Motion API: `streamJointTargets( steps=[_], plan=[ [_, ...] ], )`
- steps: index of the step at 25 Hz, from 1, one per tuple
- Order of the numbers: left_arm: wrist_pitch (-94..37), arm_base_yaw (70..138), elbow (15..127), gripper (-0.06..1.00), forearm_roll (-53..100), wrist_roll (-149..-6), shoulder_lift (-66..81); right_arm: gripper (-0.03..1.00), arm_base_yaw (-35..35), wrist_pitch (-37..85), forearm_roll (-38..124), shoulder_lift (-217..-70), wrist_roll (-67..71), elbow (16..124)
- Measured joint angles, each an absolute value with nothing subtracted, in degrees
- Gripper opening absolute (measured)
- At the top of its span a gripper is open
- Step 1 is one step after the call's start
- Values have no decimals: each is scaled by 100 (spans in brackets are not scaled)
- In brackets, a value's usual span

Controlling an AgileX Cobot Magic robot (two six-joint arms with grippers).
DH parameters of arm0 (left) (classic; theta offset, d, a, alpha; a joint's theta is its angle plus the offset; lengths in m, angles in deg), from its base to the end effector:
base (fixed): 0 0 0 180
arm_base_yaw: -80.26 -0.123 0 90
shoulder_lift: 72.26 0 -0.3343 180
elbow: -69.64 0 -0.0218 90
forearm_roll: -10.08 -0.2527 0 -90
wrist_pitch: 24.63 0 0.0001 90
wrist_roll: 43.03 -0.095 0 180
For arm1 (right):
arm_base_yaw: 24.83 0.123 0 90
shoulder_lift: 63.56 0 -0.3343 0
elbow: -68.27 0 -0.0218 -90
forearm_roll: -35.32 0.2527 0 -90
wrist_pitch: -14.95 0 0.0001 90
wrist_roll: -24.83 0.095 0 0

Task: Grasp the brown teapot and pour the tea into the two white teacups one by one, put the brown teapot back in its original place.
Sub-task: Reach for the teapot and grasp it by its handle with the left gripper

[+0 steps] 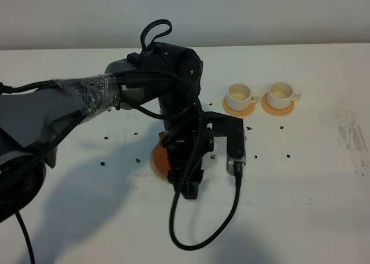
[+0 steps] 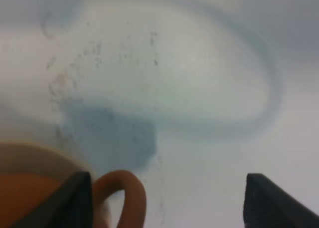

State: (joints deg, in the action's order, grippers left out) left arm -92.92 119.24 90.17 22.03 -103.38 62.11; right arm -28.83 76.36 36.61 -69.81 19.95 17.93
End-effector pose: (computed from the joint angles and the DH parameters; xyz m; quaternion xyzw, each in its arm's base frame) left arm 0.3545 -0.3104 0.1866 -0.7319 -0.6743 0.0977 0.0004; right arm -0.0493 0.0053 0.2721 -0.0071 0.8571 -0.0287 0.5143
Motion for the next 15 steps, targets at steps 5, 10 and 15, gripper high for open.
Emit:
streamJointTargets(
  steps=[5,10,15],
  plan=[
    [-9292,11912,8935,61,2232,-10539,6179,52,-2883,7636,3661,-6981,1995,1793],
    [-9292,11906,8935,61,2202,-10563,6173,52,-2883,7636,3661,-6981,1995,1793],
    [-9292,11896,8935,61,2175,-10569,6173,52,-2883,7636,3661,-6981,1995,1793]
  ],
)
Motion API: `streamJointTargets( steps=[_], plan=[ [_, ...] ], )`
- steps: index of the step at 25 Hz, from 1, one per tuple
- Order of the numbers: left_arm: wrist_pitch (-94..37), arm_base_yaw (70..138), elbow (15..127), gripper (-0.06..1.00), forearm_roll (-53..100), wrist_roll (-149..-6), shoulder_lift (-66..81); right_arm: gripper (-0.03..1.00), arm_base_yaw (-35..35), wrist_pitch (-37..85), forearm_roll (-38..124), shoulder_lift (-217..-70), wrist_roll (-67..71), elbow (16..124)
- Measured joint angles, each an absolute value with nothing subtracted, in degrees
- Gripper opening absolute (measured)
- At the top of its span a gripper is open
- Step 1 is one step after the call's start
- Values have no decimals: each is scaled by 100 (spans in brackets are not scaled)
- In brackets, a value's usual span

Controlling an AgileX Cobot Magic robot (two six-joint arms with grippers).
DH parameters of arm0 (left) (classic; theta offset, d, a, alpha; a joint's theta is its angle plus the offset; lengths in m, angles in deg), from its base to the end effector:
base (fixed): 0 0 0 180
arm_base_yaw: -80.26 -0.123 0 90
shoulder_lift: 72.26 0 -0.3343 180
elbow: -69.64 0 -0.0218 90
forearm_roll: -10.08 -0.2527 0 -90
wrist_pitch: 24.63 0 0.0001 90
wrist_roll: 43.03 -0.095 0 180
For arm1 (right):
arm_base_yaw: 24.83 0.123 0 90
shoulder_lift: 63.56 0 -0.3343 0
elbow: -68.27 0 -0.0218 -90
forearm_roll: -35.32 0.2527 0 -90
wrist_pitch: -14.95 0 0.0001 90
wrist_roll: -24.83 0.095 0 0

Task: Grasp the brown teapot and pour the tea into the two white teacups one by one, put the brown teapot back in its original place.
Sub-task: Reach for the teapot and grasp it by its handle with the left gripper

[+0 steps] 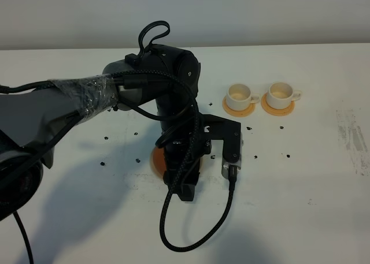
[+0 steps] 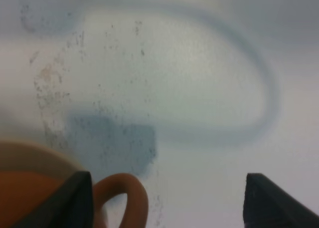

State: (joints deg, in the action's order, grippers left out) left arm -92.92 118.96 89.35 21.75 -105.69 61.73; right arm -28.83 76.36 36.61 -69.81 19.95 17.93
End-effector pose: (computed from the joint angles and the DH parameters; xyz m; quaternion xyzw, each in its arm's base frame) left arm 0.3540 -0.3065 0.1862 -0.7443 -0.6609 0.0962 0.0024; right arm -0.0493 0.0053 0.2721 -0.0071 0.8571 -0.0287 0.5143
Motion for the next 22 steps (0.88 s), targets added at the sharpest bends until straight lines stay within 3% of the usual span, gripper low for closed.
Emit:
streamJointTargets(
  steps=[22],
  plan=[
    [-9292,11724,8688,60,2266,-10837,6163,52,-2883,7636,3661,-6981,1995,1793]
  ],
)
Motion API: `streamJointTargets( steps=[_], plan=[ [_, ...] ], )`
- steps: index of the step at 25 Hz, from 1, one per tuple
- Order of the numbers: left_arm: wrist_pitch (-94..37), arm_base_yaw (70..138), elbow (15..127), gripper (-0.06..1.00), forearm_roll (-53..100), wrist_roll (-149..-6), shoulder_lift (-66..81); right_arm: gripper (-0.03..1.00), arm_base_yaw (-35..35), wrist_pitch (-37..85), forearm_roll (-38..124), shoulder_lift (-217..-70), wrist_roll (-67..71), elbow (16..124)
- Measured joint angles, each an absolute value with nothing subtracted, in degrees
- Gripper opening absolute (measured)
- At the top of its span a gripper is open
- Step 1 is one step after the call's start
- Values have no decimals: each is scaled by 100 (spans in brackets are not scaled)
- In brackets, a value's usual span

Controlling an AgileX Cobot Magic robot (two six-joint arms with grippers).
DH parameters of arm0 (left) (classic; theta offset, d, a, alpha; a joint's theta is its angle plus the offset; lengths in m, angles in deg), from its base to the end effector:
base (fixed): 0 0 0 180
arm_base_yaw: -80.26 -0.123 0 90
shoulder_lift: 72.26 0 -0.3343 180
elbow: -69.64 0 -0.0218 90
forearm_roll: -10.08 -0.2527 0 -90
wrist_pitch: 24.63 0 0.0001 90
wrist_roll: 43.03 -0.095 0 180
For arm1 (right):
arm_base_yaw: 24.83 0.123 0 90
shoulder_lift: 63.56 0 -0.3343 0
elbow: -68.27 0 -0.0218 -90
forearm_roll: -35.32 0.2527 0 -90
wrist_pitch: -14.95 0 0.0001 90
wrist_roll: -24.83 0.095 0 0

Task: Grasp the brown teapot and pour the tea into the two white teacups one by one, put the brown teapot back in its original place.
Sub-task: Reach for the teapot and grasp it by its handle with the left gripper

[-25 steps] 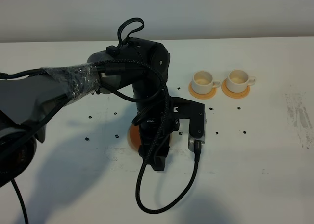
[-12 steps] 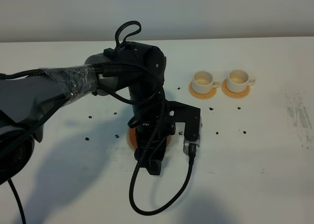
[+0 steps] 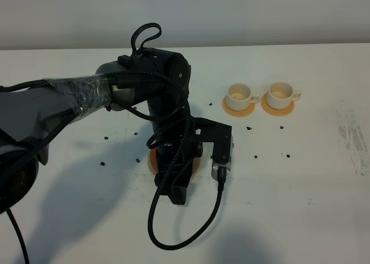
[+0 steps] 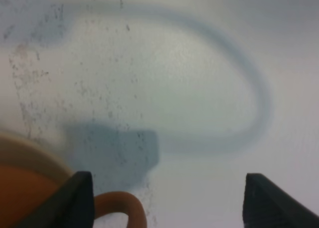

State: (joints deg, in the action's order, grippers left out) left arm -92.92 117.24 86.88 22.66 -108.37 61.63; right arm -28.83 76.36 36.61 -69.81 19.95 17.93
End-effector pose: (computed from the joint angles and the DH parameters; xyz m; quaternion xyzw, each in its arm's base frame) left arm 0.3560 -0.2921 0.1773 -0.7453 -0.6577 0.1074 0.0170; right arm -0.0493 0.0053 0.2721 -0.0071 0.8571 -0.0287 0.5143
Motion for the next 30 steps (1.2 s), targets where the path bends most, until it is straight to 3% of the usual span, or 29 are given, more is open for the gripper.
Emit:
streamJointTargets(
  steps=[30],
  plan=[
    [-9297,11600,8660,60,2332,-10856,6071,52,-2883,7636,3661,-6981,1995,1793]
  ],
)
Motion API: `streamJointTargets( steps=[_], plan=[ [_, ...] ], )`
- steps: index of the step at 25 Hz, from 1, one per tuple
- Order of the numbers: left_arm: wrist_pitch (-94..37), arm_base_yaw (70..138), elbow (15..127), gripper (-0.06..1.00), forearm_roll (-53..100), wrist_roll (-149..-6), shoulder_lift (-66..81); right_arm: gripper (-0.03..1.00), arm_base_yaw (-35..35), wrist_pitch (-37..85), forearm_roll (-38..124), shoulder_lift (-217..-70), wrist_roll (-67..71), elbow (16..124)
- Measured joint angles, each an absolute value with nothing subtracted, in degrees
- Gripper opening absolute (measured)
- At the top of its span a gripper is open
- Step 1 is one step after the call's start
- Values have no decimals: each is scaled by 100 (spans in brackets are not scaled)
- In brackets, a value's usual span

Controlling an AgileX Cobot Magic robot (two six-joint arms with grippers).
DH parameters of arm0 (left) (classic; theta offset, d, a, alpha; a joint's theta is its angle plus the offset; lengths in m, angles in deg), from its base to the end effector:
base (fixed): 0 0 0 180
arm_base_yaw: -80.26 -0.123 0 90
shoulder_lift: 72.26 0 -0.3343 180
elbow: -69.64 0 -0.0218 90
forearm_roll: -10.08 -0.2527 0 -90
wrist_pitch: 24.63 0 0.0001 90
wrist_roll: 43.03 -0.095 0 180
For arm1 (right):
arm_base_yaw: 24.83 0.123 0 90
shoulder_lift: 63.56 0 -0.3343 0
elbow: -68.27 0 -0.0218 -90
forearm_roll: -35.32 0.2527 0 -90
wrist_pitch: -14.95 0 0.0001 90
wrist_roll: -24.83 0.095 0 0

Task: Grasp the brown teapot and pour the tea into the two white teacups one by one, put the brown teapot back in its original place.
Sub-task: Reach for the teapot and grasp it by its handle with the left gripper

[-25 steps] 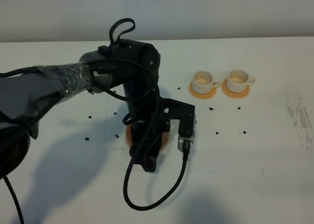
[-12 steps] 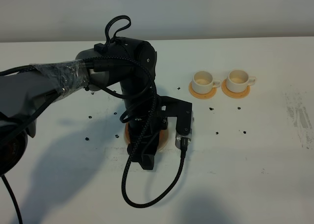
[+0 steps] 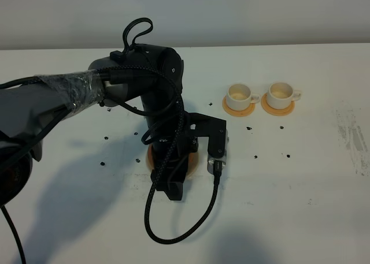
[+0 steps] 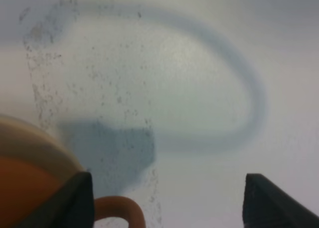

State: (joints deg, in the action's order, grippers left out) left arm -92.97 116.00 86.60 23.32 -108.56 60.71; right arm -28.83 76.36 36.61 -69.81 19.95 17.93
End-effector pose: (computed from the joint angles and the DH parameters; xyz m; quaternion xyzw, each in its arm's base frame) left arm 0.3601 -0.2841 0.1838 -0.7379 -0.6656 0.1116 0.0093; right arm -0.0493 0.0053 0.2721 -0.0071 0.8571 -0.0287 0.5143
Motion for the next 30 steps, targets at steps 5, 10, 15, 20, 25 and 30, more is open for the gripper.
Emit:
streamJointTargets(
  steps=[5,10,15,20,25,30],
  plan=[
    [-9297,11606,8660,60,2459,-10856,6101,52,-2883,7636,3661,-6981,1995,1793],
    [-9297,11617,8660,60,2523,-10838,6108,52,-2883,7636,3661,-6981,1995,1793],
    [-9297,11628,8660,60,2652,-10724,6108,52,-2883,7636,3661,-6981,1995,1793],
    [-9297,11628,8660,60,2896,-10522,6108,52,-2883,7636,3661,-6981,1995,1793],
    [-9297,11645,8660,60,3185,-10400,6093,52,-2883,7636,3661,-6981,1995,1793],
    [-9290,11820,8660,60,3046,-9979,5761,52,-2883,7636,3661,-6981,1995,1793]
  ],
)
